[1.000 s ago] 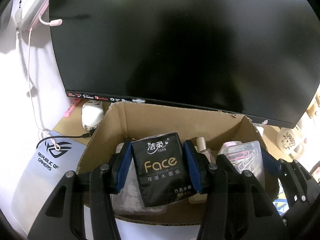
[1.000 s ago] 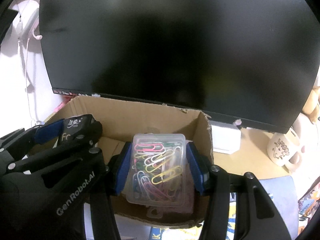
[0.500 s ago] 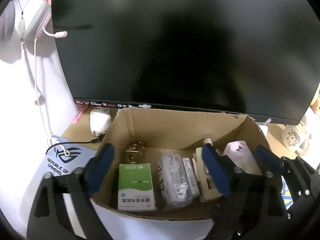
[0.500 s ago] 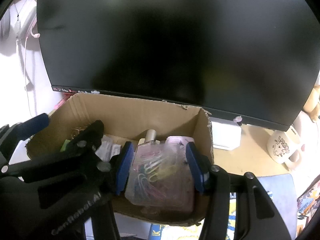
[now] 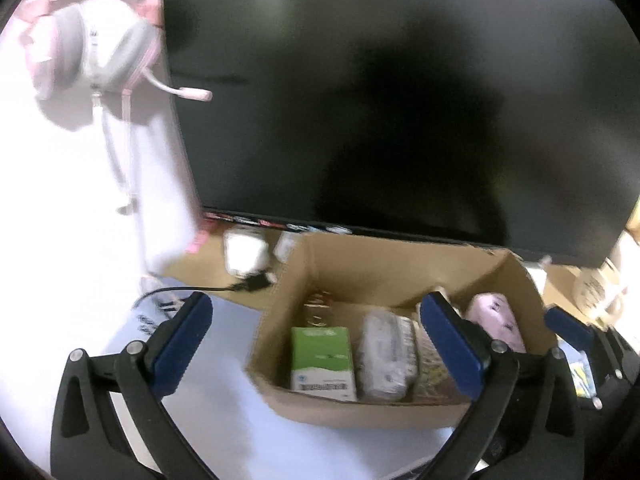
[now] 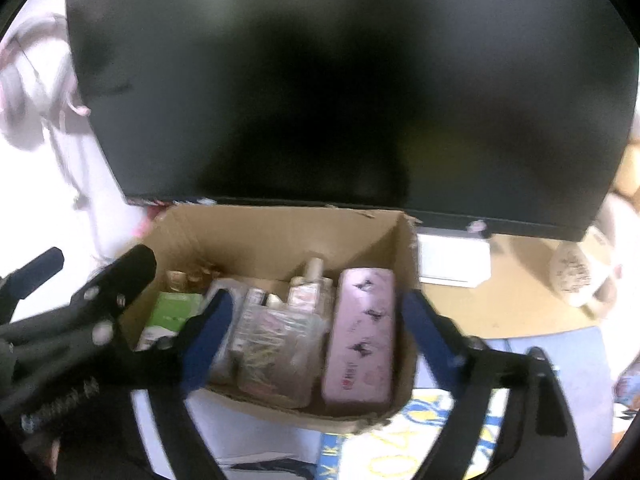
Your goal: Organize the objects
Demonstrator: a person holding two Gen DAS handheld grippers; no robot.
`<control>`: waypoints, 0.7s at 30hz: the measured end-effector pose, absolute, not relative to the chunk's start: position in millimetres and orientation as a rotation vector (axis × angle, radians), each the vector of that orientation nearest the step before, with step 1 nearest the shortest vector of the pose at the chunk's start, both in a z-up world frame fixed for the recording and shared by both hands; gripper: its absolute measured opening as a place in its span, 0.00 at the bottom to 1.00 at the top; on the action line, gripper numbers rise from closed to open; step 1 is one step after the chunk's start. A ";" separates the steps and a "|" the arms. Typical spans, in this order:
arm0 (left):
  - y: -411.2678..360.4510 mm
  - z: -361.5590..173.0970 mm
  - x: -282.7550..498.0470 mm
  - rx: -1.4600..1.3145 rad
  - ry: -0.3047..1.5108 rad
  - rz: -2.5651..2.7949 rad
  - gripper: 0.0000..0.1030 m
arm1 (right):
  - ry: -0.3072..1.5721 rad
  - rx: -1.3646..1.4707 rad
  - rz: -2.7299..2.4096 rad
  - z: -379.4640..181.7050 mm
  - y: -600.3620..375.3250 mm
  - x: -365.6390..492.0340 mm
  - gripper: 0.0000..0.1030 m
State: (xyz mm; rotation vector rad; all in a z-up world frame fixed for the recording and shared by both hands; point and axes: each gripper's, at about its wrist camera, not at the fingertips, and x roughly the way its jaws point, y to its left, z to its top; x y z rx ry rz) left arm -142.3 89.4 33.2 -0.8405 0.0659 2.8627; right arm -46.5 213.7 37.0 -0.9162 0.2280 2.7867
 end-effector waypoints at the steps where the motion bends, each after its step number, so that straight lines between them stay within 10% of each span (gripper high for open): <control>1: 87.2 34.0 -142.7 -0.830 0.053 2.873 1.00 | 0.231 -0.909 2.809 38.1 211.6 -44.0 1.00; 21: 69.7 35.6 -142.4 -0.812 0.116 2.883 1.00 | 0.232 -0.894 2.772 20.4 247.7 -57.5 1.00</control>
